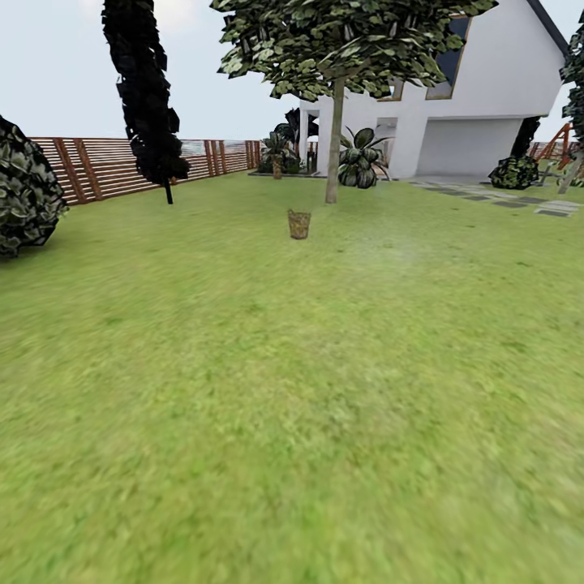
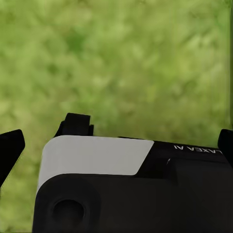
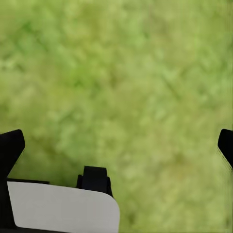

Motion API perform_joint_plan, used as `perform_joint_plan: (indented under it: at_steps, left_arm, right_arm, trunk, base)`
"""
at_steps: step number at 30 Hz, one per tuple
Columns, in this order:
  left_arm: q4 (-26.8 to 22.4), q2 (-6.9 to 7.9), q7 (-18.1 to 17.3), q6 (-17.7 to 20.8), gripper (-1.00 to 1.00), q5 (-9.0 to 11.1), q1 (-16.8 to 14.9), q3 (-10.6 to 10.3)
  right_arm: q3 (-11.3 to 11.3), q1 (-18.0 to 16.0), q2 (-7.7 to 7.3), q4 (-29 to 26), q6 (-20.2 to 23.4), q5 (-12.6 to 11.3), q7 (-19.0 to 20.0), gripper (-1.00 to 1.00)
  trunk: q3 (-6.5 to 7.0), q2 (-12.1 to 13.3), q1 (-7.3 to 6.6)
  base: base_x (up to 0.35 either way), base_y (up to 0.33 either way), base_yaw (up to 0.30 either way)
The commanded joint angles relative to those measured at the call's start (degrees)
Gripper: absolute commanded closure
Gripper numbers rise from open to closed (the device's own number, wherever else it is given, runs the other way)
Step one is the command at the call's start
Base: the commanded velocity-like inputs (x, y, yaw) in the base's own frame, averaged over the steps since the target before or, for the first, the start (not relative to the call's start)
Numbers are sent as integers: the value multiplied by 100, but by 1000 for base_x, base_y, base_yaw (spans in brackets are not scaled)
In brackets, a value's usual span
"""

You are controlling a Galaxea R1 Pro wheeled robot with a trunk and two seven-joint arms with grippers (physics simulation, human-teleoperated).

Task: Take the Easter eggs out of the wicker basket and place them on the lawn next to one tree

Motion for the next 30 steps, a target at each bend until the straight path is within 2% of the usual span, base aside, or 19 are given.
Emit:
perform_joint_plan:
  at_steps: [1,30]
  left_arm:
    - [-12,-1,-6,36,-100,47,0,11]
    - [-12,-1,-6,37,-100,47,0,11]
  right_arm:
    - [18,-4,-1,8,-9,48,-33,-100]
    - [18,-4,-1,7,-9,39,-33,-100]
  trunk:
    - [-5,-2,3]
    - [-5,-2,3]
  base:
    - [337,0,0]
    - [337,0,0]
